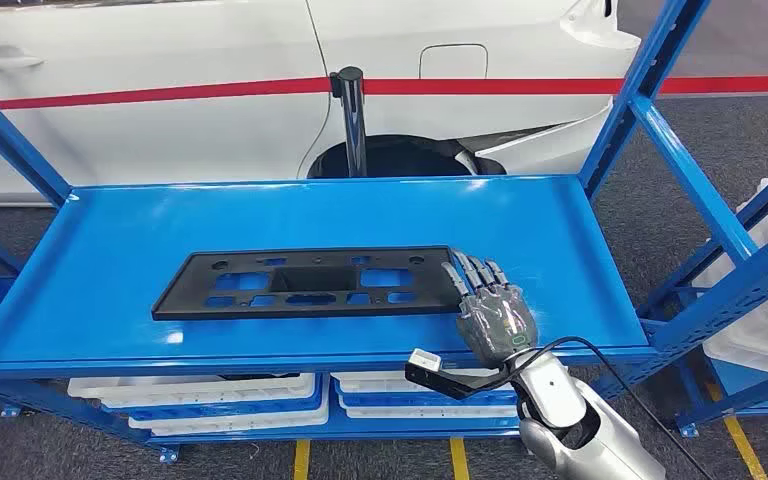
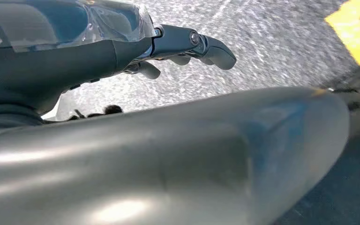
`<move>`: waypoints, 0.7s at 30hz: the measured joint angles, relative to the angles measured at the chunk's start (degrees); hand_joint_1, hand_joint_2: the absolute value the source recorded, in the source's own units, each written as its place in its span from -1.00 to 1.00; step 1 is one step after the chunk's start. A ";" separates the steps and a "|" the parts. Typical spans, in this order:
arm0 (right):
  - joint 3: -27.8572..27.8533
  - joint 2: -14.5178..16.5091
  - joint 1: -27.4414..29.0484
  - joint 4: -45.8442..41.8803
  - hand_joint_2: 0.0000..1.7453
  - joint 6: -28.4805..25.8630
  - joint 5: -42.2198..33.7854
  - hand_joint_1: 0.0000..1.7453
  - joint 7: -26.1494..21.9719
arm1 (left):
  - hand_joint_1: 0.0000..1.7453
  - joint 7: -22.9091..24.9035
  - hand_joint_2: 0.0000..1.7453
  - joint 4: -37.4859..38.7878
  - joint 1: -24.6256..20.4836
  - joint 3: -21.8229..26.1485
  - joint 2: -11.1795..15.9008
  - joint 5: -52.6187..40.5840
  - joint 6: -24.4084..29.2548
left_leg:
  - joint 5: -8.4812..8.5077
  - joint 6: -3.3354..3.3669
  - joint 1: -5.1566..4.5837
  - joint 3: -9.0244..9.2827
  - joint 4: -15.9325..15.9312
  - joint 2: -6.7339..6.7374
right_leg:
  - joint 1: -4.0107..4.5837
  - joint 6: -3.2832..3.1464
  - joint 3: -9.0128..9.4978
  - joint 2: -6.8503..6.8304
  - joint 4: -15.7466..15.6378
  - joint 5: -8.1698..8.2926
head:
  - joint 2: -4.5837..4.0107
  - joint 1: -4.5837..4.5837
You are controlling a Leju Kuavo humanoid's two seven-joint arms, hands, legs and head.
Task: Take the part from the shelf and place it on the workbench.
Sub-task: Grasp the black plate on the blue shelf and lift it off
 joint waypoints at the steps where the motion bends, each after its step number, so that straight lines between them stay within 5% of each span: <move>1: 0.00 -0.01 -0.03 0.12 1.00 -0.01 0.12 -1.00 -0.02 | -1.00 0.00 -1.00 0.00 -0.02 0.02 0.00 0.00 0.00 | 0.08 0.11 0.07 0.02 -0.07 0.01 | -0.06 0.19 -0.32 -0.02 0.79 -0.65 | 0.00 0.01; 3: 0.01 -0.02 -0.14 0.47 1.00 -0.05 0.46 -1.00 -0.20 | -1.00 -0.01 -1.00 0.00 -0.09 0.09 -0.01 -0.01 0.14 | 0.25 0.40 0.23 0.03 -0.21 0.05 | -0.17 0.69 -2.50 -0.04 5.63 -3.58 | 0.00 0.05; 5: 0.14 0.05 -0.20 1.06 1.00 -0.15 1.14 -1.00 -0.63 | -1.00 -0.01 -1.00 0.00 -0.12 0.23 -0.01 -0.04 0.30 | 0.28 0.56 0.24 -0.05 -0.20 0.08 | -0.30 1.18 -7.07 -0.06 15.46 -8.08 | 0.00 0.09; 7: 0.47 0.21 -0.19 1.69 1.00 -0.22 1.96 -1.00 -1.03 | -1.00 -0.05 -1.00 0.00 -0.04 0.35 -0.01 -0.06 0.33 | 0.27 0.60 0.24 -0.05 -0.18 0.05 | -0.39 1.37 -10.07 -0.07 21.45 -9.55 | 0.00 0.11; 9: 0.80 0.42 -0.39 2.12 1.00 -0.25 2.62 -1.00 -1.36 | -1.00 -0.14 -1.00 0.00 -0.01 0.42 -0.01 -0.08 0.33 | 0.23 0.57 0.30 0.09 -0.16 -0.08 | -0.43 1.25 -8.14 -0.09 17.04 -6.37 | 0.00 0.11; 12: 1.21 1.09 -1.35 2.48 1.00 -0.36 3.09 -1.00 -2.12 | -1.00 -0.22 -1.00 0.00 -0.09 0.43 -0.01 -0.12 0.33 | 0.03 0.14 0.15 0.23 -0.06 -0.18 | -0.31 0.67 -1.43 -0.27 3.11 -0.53 | 0.00 0.09; 16: 1.69 2.68 -2.13 3.04 1.00 -0.55 3.12 -1.00 -3.03 | -1.00 -0.23 -1.00 0.00 -0.12 0.46 -0.02 -0.15 0.33 | -0.33 -0.83 0.06 -0.17 0.24 -0.14 | -0.35 -0.35 -0.31 -0.18 0.05 0.40 | 0.00 0.04; 18: 1.96 3.51 -2.57 3.44 1.00 -0.62 3.06 -1.00 -3.40 | -1.00 -0.23 -1.00 0.00 -0.14 0.49 -0.03 -0.16 0.33 | -3.06 -1.44 0.18 -2.31 4.64 -0.07 | -0.59 -0.95 -0.34 -0.32 -0.12 0.65 | 0.00 -0.01; 21: 2.59 4.86 -2.86 4.46 1.00 -0.82 2.74 -1.00 -4.09 | -1.00 -0.22 -1.00 0.00 -0.08 0.56 -0.05 -0.17 0.33 | -9.18 -2.17 0.44 -9.23 19.01 0.00 | -0.64 -1.29 -0.54 -0.42 -0.12 0.71 | 0.00 -0.08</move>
